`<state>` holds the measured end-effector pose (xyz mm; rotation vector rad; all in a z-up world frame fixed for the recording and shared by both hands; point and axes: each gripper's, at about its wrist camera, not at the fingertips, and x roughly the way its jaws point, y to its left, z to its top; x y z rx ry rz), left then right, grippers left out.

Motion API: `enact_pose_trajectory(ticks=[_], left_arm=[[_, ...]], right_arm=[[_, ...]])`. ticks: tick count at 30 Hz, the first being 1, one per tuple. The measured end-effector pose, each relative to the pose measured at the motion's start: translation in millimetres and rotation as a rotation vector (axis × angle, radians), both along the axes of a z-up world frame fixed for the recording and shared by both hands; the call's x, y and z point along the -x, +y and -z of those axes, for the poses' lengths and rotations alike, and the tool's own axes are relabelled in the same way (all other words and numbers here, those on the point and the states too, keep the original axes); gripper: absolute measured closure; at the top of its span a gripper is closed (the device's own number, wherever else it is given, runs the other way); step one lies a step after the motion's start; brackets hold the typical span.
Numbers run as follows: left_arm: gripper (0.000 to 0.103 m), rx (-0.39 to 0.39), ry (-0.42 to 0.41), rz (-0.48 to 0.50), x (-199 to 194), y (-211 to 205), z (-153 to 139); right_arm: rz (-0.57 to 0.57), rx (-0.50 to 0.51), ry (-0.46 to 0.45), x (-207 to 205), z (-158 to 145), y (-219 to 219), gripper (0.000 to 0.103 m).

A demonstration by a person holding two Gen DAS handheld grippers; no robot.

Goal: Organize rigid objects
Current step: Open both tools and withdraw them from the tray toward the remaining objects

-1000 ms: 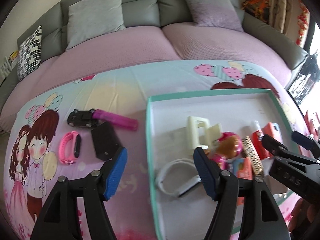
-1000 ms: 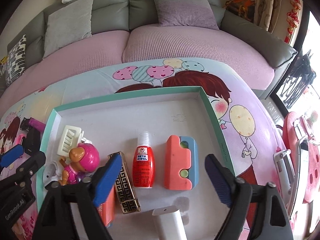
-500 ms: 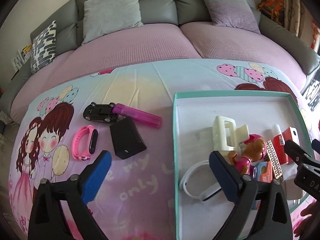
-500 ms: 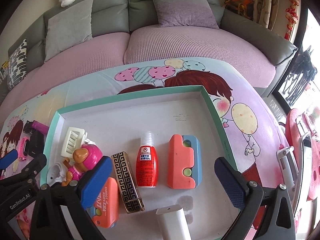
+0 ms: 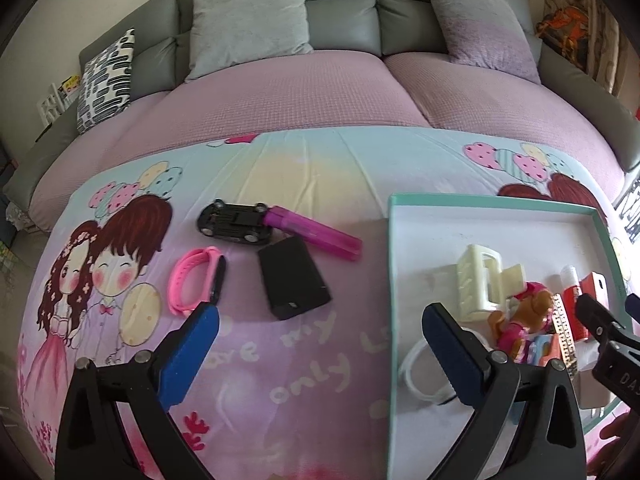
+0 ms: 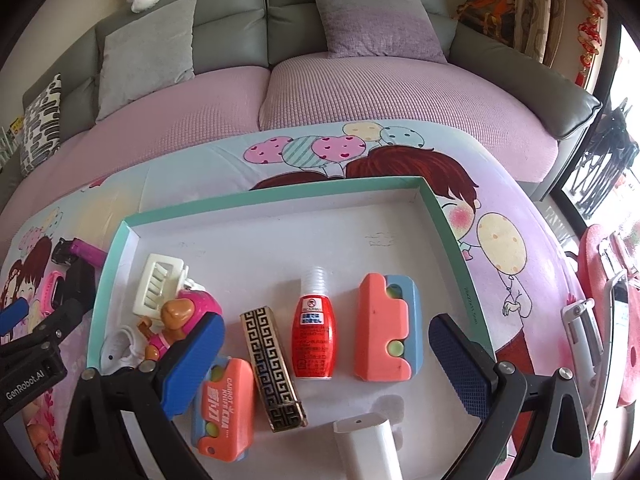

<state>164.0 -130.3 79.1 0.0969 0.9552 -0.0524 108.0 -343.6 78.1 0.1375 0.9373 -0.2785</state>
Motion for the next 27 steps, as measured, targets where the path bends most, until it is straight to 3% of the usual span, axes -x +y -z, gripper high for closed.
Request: enact_pose_trajectory(ticks=[15, 27], left_arm=[[0.002, 0.001, -0.007, -0.243, -3.4, 90.6, 2.5], [0.002, 0.104, -0.032, -0.373, -2.3, 144.7, 8.4]], right_arm=[[-0.215, -0.066, -0.052, -15.7, -0.8, 83.0, 0.0], [-0.318, -0.07, -0.08, -20.6, 3.6, 129.1, 0.0]])
